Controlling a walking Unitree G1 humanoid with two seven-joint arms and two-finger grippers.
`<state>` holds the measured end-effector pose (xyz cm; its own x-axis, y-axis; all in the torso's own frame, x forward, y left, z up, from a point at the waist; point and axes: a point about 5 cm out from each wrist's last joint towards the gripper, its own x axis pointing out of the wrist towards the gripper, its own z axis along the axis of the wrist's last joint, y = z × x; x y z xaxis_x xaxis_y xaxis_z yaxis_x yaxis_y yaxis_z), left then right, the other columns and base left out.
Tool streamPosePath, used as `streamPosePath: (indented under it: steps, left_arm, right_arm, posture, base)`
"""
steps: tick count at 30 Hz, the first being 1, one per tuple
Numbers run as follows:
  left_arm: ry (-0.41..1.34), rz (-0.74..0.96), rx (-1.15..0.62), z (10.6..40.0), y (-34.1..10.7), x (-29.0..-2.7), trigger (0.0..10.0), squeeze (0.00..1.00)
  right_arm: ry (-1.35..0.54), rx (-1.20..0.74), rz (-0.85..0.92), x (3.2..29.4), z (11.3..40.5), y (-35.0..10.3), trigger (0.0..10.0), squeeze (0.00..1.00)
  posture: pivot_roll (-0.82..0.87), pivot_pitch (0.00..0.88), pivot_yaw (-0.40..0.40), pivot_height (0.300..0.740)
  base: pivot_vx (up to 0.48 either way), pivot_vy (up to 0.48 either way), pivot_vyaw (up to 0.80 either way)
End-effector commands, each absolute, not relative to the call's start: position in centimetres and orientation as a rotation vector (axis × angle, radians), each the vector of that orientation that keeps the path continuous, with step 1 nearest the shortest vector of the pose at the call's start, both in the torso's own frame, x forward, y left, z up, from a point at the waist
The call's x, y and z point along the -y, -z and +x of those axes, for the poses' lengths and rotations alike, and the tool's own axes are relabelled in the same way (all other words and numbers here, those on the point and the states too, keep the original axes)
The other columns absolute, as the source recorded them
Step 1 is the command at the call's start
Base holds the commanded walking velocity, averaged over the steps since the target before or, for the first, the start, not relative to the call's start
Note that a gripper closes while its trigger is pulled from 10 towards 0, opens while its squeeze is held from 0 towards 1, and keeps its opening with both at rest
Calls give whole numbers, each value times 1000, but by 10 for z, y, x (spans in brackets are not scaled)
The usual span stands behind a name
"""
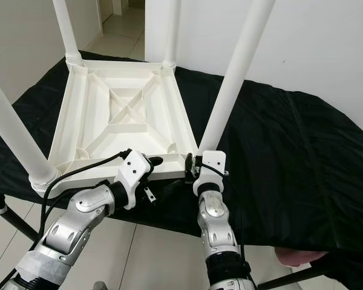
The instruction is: Building children table
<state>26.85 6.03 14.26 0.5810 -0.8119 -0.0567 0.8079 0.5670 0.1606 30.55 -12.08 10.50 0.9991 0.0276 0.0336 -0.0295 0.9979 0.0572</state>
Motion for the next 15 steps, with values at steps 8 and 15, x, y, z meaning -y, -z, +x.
streamPosePath:
  steps: [8, 15]
  left_arm:
    - [960, 165, 37, 267, -147, -54, 10000, 0]
    - [957, 164, 39, 268, -147, -53, 10000, 0]
  right_arm:
    - [-302, 74, 29, 145, 321, -126, 10000, 0]
    - [-549, 52, -66, 146, 330, -124, 10000, 0]
  posture:
    - [1, 0, -100, 740]
    - [5, 0, -93, 740]
  base:
    - [0, 0, 0]
    - [0, 0, 0]
